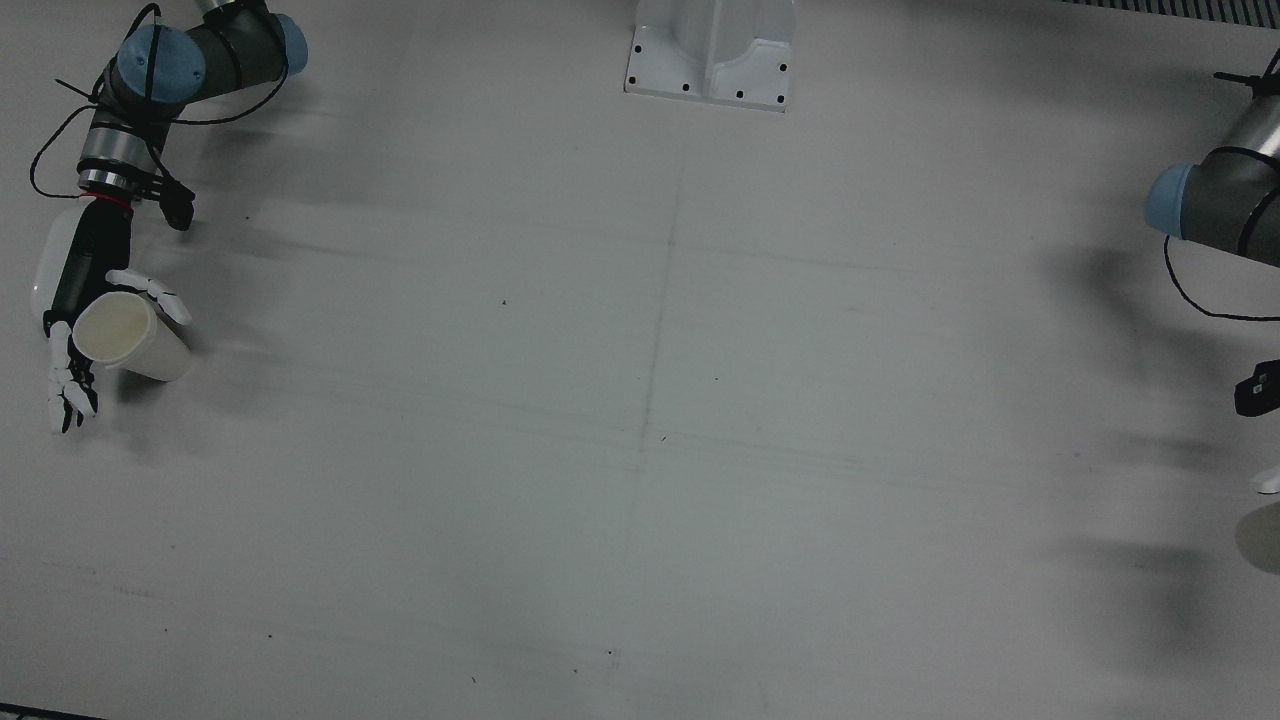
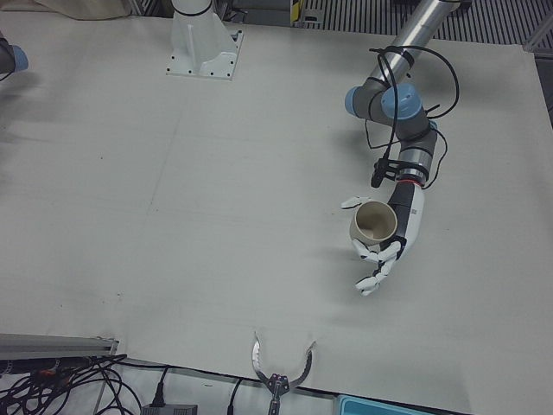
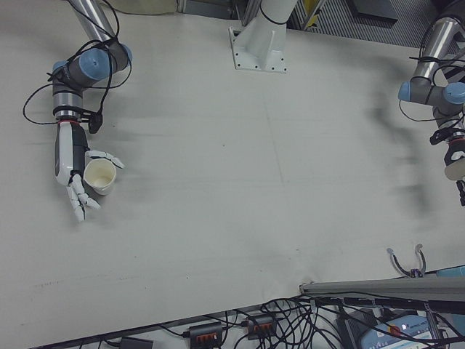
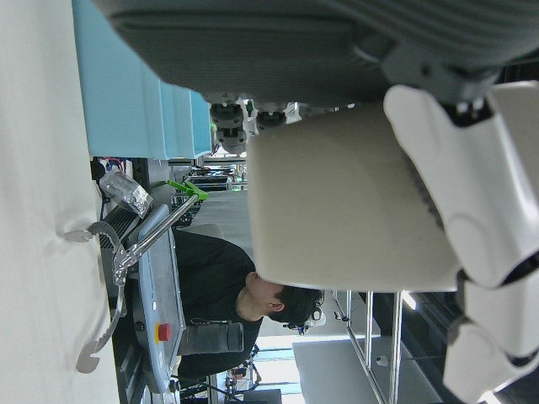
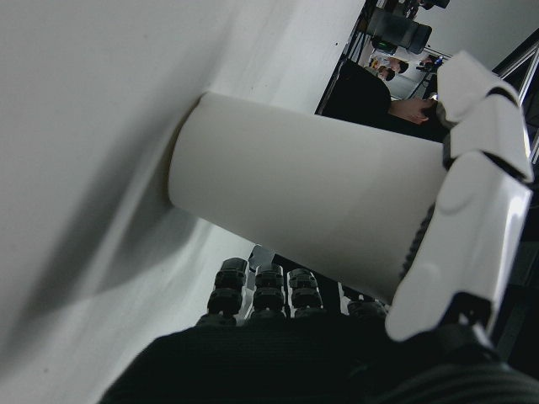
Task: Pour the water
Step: 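Close the right hand fingers around the white cup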
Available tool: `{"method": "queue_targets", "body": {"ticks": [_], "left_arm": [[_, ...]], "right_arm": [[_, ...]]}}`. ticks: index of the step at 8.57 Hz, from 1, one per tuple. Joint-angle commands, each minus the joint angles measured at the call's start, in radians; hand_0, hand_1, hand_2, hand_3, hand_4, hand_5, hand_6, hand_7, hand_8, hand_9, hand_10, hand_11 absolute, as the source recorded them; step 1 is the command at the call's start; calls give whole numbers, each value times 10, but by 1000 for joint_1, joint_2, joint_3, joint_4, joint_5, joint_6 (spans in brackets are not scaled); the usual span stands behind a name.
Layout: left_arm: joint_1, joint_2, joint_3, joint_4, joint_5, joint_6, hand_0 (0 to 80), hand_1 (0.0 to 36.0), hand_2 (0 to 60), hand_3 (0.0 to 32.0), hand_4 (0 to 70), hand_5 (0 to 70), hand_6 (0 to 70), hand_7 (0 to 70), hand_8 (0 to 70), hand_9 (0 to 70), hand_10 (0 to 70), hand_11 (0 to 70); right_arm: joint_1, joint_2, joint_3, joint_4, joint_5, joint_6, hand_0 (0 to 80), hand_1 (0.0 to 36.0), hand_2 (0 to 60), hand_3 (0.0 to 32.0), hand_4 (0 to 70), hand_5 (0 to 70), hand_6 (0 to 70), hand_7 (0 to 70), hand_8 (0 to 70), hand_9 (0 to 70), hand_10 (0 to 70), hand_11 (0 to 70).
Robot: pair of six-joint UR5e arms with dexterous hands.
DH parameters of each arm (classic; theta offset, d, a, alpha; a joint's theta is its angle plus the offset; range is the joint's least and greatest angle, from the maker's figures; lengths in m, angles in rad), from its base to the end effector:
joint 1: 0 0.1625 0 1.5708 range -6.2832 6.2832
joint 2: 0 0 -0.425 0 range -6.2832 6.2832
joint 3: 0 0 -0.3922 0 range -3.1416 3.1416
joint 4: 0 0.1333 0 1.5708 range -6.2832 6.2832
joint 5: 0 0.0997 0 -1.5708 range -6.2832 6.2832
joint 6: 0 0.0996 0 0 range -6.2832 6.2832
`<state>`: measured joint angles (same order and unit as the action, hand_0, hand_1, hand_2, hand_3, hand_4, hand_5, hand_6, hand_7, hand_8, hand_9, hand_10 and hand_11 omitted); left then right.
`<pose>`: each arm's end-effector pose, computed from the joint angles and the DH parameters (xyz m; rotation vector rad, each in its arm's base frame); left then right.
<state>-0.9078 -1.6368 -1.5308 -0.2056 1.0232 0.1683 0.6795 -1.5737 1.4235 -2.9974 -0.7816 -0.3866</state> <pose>0.1777 -0.5283 0.6539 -0.0674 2.3578 -1.9286 -0.2266 -0.4453 0.7463 0.2880 -1.9808 1.9494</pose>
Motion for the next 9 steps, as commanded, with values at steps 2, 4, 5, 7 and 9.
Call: {"method": "queue_targets", "body": {"ticks": [2, 4, 5, 7, 9], "left_arm": [[0, 2, 15, -6, -3, -1, 459, 79, 262, 0, 568, 700, 135, 227, 96, 166, 85, 123], [0, 2, 15, -6, -3, -1, 460, 79, 260, 0, 568, 700, 134, 226, 96, 165, 84, 122], [0, 2, 14, -6, -3, -1, 460, 78, 260, 0, 568, 700, 134, 225, 95, 165, 84, 122], [1, -1, -6, 12, 6, -1, 460, 79, 263, 0, 567, 700, 133, 224, 94, 163, 84, 122], [7, -15, -47, 56, 12, 4, 459, 82, 272, 0, 575, 700, 137, 228, 95, 163, 83, 121]], "right_arm": [[-12, -2, 0, 0, 2, -2, 500, 188, 262, 0, 233, 700, 86, 153, 98, 164, 106, 167], [-14, -2, 0, 0, 2, 1, 538, 256, 416, 0, 284, 700, 104, 161, 114, 181, 119, 190], [-3, -2, 8, 0, 2, 3, 526, 266, 515, 0, 310, 700, 114, 163, 122, 190, 123, 195], [70, 1, 43, 0, -5, 3, 517, 253, 497, 0, 289, 700, 112, 157, 116, 182, 117, 185], [142, -6, 196, -56, -18, -11, 524, 256, 470, 0, 274, 700, 115, 168, 111, 176, 109, 174]]}}
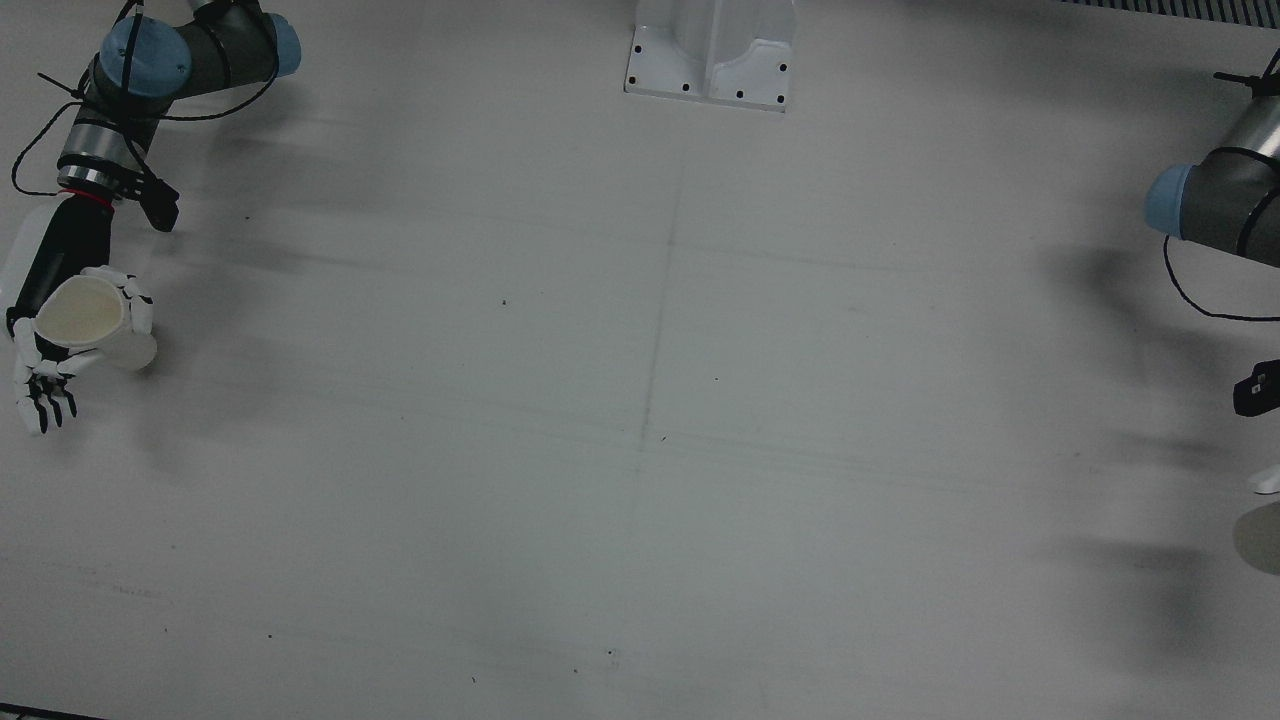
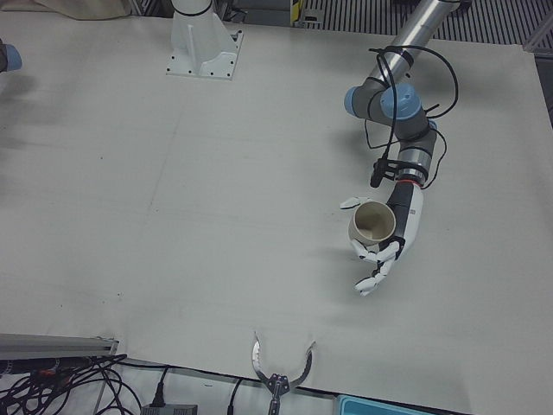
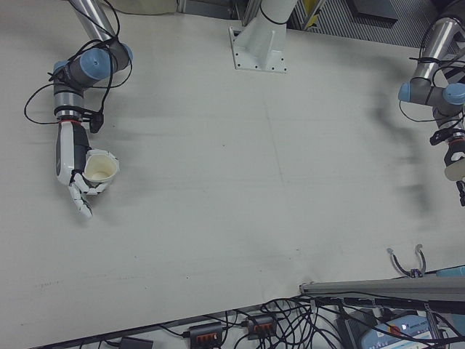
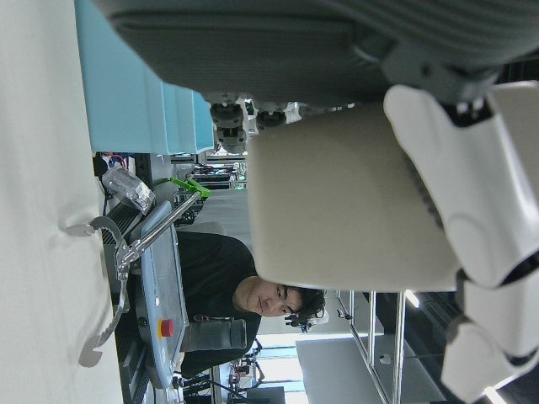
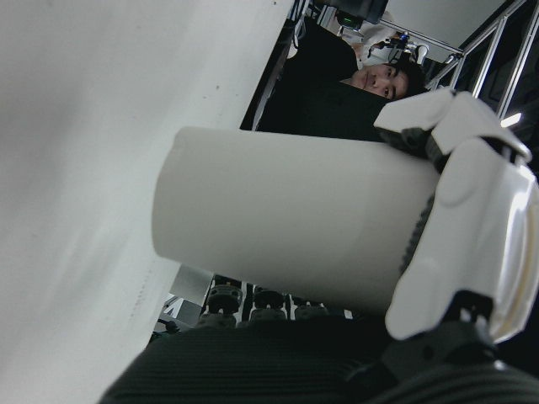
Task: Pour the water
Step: 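Raise both cups up toward the middle of the table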
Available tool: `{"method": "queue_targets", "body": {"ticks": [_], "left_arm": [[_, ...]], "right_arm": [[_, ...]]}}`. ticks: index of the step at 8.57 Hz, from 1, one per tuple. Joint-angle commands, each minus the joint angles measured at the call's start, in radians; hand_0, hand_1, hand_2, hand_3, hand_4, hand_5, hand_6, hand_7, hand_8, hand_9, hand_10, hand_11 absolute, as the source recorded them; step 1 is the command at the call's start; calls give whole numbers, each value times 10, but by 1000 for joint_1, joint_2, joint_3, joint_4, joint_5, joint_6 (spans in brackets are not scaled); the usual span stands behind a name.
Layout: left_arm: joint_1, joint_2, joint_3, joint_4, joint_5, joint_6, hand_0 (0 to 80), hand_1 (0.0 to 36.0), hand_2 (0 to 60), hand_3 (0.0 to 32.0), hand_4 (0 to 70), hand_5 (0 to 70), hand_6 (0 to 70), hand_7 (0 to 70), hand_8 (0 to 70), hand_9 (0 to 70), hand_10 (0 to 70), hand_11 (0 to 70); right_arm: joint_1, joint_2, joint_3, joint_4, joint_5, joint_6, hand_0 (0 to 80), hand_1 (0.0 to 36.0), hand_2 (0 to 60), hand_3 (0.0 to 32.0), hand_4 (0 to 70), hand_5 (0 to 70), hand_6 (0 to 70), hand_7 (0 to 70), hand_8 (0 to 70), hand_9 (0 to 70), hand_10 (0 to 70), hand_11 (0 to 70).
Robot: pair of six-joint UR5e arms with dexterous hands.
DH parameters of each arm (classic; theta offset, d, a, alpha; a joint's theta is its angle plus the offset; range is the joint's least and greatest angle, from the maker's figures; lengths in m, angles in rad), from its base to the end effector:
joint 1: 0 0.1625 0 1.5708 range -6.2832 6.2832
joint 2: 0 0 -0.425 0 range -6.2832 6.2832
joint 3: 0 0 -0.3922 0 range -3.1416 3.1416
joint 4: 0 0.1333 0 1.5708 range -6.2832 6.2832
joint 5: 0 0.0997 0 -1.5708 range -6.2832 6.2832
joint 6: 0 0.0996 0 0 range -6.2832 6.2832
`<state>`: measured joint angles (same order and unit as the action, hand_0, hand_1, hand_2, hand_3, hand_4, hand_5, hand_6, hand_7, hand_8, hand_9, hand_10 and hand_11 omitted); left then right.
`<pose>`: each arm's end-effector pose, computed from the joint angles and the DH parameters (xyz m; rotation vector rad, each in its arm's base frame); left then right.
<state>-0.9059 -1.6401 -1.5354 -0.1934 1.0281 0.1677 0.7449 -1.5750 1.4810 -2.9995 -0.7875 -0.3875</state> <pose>0.1797 -0.5287 0.6511 -0.0726 2.3501 -1.9277 -0.2031 -0.4642 0.7205 0.3229 -2.0563 1.9725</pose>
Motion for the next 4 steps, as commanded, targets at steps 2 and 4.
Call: {"method": "queue_targets", "body": {"ticks": [2, 4], "left_arm": [[78, -65, -81, 118, 35, 6, 460, 85, 288, 0, 587, 700, 142, 234, 96, 165, 83, 120], [182, -142, -110, 207, 33, 10, 460, 97, 335, 0, 593, 700, 144, 234, 92, 157, 78, 114]], "right_arm": [[137, 0, 249, -122, -47, -23, 539, 279, 496, 0, 268, 700, 121, 176, 107, 168, 99, 162], [172, 6, 297, -133, -56, -42, 533, 296, 570, 0, 261, 700, 127, 190, 100, 159, 88, 146]]}}
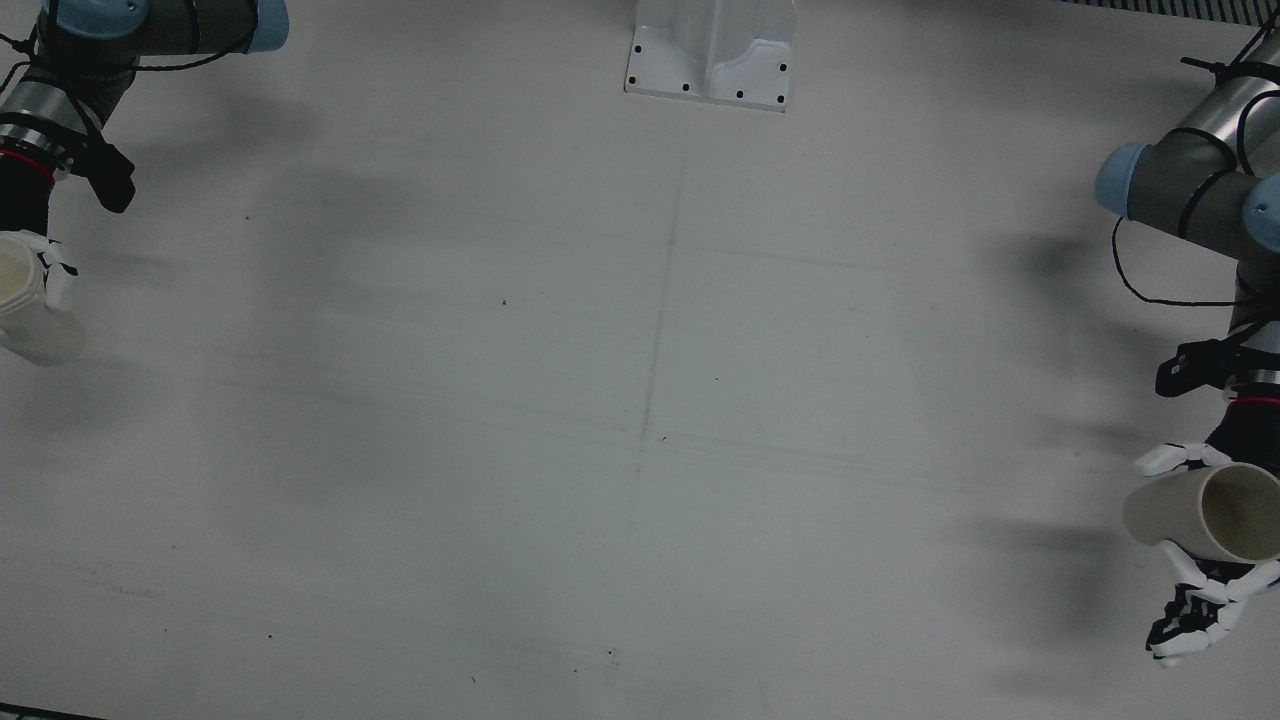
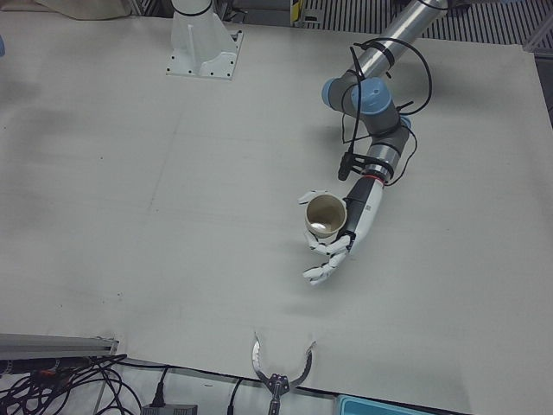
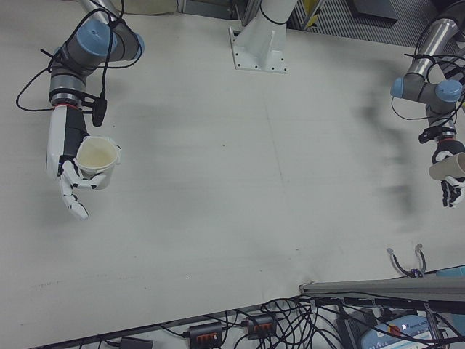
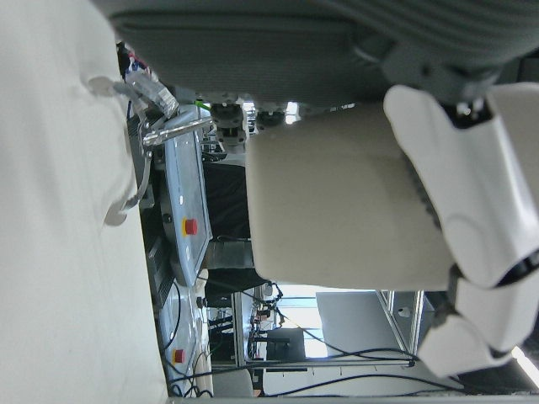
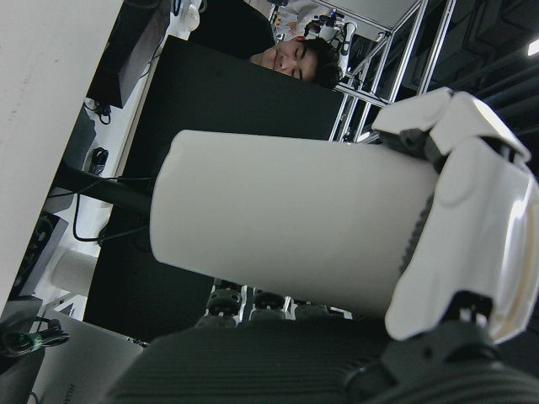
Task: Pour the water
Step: 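Raise both cups up toward the middle of the table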
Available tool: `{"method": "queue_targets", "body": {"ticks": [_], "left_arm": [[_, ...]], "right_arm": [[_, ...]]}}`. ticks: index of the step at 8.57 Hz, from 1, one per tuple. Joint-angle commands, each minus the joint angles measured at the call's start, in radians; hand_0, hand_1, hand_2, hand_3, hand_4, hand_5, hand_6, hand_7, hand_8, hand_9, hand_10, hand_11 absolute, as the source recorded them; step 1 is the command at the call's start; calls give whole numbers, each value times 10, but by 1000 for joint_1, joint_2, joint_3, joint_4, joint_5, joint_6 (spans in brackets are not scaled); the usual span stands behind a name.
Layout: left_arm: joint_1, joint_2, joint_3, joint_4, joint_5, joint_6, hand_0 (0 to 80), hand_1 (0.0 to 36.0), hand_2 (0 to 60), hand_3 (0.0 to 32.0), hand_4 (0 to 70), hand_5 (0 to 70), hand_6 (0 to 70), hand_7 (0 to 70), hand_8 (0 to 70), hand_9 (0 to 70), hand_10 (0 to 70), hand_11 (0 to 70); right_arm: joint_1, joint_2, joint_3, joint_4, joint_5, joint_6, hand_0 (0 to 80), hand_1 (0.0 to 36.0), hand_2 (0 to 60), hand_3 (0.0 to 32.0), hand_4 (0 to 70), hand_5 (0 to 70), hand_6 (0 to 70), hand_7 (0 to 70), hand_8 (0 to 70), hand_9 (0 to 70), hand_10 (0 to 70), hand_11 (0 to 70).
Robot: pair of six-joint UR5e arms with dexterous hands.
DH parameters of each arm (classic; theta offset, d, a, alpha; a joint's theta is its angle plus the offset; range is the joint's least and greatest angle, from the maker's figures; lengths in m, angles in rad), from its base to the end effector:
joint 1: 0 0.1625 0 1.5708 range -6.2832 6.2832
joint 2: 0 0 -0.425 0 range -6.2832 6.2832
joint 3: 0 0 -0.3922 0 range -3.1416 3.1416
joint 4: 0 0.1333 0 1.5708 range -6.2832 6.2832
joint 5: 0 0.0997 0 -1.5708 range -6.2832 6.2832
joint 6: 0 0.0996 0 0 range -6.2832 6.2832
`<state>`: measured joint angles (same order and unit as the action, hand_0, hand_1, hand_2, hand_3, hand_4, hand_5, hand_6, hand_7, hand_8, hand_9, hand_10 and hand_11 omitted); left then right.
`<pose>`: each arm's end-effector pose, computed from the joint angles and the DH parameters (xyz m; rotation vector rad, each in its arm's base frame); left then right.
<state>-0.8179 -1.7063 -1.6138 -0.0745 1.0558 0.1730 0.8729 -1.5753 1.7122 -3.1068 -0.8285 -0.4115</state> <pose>0.2445 -0.5277 0.5888 -0.2064 2.3190 -1.8488 -0.1521 -0.4936 0.6197 0.3869 -2.2104 1.9626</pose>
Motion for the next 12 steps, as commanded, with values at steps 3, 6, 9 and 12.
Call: {"method": "queue_targets", "body": {"ticks": [3, 6, 9, 12], "left_arm": [[140, -291, -34, 150, 15, 125, 461, 101, 366, 0, 612, 700, 151, 234, 94, 158, 79, 115], [250, -470, -14, 225, 36, 178, 459, 93, 337, 0, 613, 700, 154, 235, 100, 166, 84, 122], [299, -524, 2, 263, 36, 181, 460, 89, 320, 0, 604, 700, 153, 235, 102, 169, 87, 126], [301, -599, 27, 260, 53, 238, 458, 88, 322, 0, 603, 700, 153, 234, 101, 169, 86, 125]], "right_arm": [[164, 56, 135, -65, -96, -62, 528, 315, 600, 0, 260, 700, 131, 205, 84, 139, 74, 126], [265, 204, 132, -191, -210, -139, 523, 348, 600, 0, 271, 700, 137, 210, 79, 131, 70, 122], [120, 270, 197, -196, -199, -303, 515, 331, 600, 0, 254, 700, 121, 189, 48, 89, 60, 108], [-46, 356, 254, -240, -111, -423, 528, 343, 600, 0, 273, 700, 126, 210, 43, 83, 60, 109]]}}
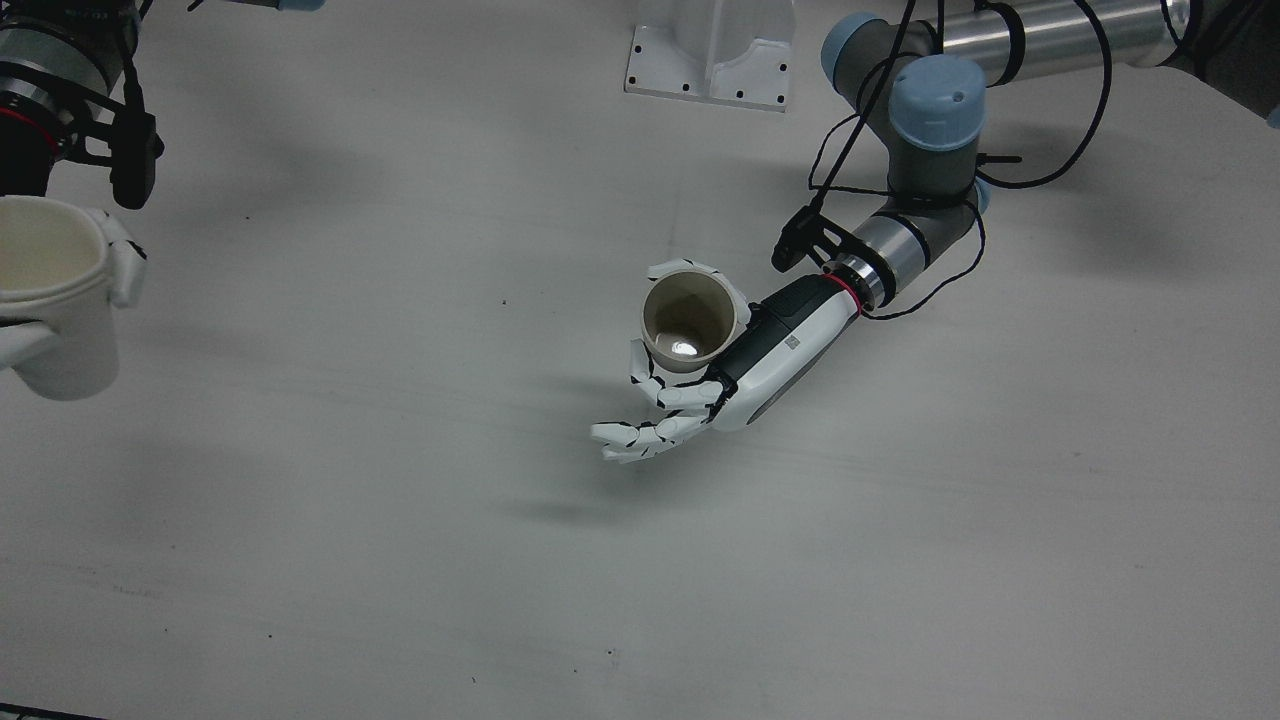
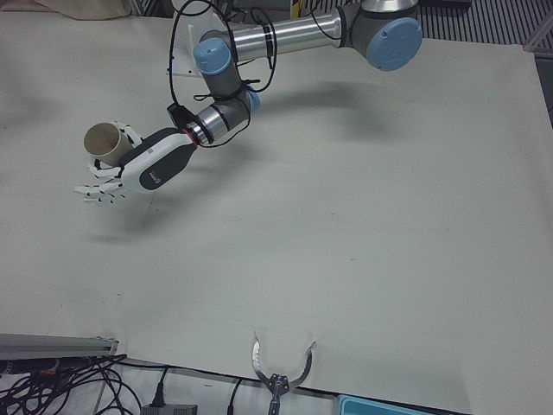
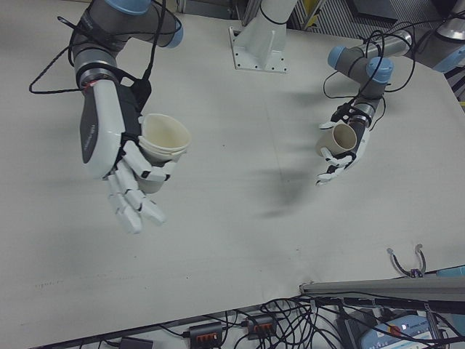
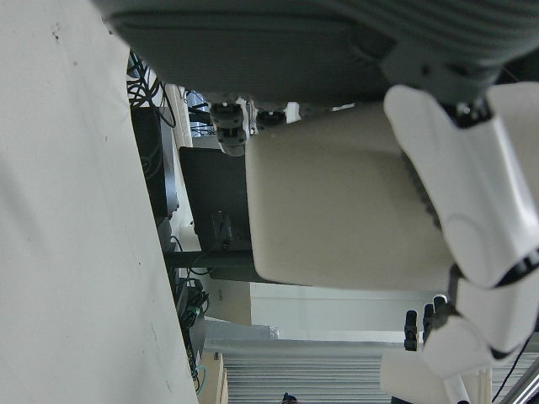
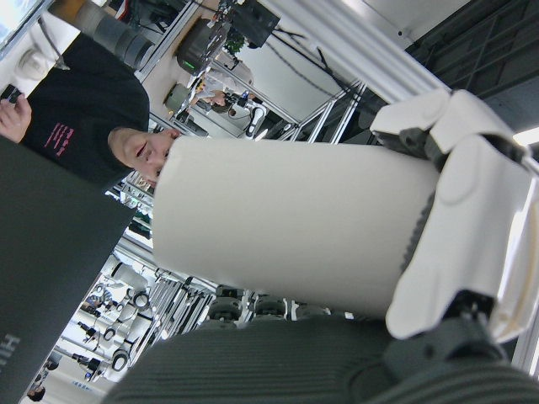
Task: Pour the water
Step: 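Raise both cups up toward the middle of the table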
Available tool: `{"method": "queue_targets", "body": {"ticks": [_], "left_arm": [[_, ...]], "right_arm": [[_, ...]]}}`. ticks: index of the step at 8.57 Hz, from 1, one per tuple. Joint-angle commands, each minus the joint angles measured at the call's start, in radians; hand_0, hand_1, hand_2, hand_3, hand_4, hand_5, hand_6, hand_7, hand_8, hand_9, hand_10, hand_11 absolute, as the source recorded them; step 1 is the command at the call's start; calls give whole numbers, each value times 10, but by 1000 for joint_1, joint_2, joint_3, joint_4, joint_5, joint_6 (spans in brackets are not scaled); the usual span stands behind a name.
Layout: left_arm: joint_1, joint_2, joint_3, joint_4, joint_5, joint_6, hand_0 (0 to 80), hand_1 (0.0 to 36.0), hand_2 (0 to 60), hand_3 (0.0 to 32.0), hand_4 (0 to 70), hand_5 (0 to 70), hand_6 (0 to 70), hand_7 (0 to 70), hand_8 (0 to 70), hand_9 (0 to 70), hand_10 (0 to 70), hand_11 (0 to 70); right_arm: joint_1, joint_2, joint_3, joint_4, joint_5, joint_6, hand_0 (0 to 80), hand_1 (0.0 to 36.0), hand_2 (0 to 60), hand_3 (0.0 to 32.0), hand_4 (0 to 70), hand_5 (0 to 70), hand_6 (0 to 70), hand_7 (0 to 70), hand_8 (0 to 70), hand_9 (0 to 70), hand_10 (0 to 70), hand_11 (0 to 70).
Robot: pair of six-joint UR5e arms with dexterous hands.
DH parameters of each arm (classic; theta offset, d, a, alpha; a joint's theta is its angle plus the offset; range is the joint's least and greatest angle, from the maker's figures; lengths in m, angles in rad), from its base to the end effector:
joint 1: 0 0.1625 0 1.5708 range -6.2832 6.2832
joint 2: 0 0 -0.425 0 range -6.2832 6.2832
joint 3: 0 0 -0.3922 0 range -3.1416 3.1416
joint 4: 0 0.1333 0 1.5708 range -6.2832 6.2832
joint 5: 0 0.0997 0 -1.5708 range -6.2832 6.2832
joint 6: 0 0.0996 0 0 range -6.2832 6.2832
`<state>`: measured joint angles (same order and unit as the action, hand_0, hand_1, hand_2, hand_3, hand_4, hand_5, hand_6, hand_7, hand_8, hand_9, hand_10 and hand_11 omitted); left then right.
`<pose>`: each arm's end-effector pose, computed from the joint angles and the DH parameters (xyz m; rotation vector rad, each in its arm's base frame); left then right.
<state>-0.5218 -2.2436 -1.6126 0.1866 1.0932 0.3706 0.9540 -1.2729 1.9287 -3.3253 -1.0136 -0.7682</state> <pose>0.5070 -0.4980 0.2794 -0.4835 2.3822 -1.4308 -0.1700 -0.5613 0.3800 0.5928 -2.3309 1.5489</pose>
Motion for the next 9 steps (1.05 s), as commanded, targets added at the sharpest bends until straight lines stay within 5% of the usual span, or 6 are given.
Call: {"method": "queue_targets", "body": {"ticks": [1, 4, 9], "left_arm": [[3, -95, 64, -9, 42, 41, 459, 89, 329, 0, 604, 700, 155, 234, 104, 172, 88, 128], [5, -114, 72, -9, 47, 41, 457, 89, 329, 0, 600, 700, 155, 233, 105, 173, 89, 129], [12, -136, 48, -3, 51, 54, 459, 92, 325, 0, 599, 700, 153, 233, 101, 168, 85, 124]], "right_arm": [[-161, 58, 71, -23, 82, -118, 524, 338, 600, 0, 267, 700, 125, 208, 44, 86, 62, 110], [-215, 72, 181, -51, 84, -324, 539, 360, 600, 0, 274, 700, 131, 217, 38, 76, 63, 113], [-218, 60, 337, -167, 67, -637, 526, 341, 600, 0, 255, 700, 134, 222, 36, 73, 65, 116]]}}
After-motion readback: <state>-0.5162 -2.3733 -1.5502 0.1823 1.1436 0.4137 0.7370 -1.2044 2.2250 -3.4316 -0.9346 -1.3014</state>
